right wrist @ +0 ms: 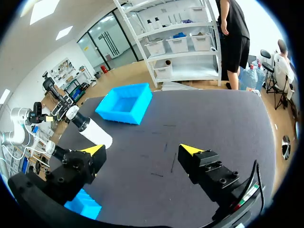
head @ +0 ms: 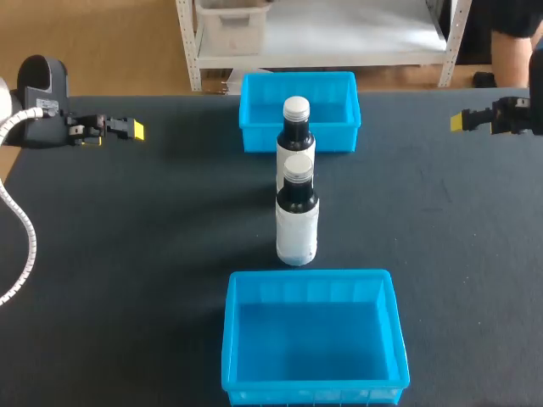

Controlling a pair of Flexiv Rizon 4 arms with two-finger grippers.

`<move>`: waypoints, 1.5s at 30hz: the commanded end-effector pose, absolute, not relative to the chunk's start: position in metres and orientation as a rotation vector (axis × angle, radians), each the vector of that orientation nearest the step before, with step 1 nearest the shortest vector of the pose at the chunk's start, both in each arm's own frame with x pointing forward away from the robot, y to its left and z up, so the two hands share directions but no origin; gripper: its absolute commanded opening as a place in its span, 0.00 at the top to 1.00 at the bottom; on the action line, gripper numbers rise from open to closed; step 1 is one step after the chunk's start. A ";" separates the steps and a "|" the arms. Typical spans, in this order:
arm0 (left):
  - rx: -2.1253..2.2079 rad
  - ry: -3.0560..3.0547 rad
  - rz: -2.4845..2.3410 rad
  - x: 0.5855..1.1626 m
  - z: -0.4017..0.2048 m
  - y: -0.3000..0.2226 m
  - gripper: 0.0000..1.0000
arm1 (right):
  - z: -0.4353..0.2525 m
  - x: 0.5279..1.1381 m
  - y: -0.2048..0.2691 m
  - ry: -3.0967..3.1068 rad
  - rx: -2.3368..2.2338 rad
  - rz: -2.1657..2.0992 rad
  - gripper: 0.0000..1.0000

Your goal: Pick up the bottle, and place it in the far bin if it is heavy, or in the near bin if it is light.

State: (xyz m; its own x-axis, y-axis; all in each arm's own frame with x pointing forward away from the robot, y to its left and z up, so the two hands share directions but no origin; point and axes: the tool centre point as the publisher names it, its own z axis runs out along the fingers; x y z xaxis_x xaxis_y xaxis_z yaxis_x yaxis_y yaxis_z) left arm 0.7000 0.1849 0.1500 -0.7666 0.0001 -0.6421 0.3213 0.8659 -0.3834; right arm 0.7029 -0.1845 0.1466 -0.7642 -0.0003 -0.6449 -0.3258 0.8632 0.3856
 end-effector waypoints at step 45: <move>0.231 2.374 -0.636 0.700 0.150 0.185 0.00 | 0.167 0.685 -0.137 1.695 -1.745 0.653 0.00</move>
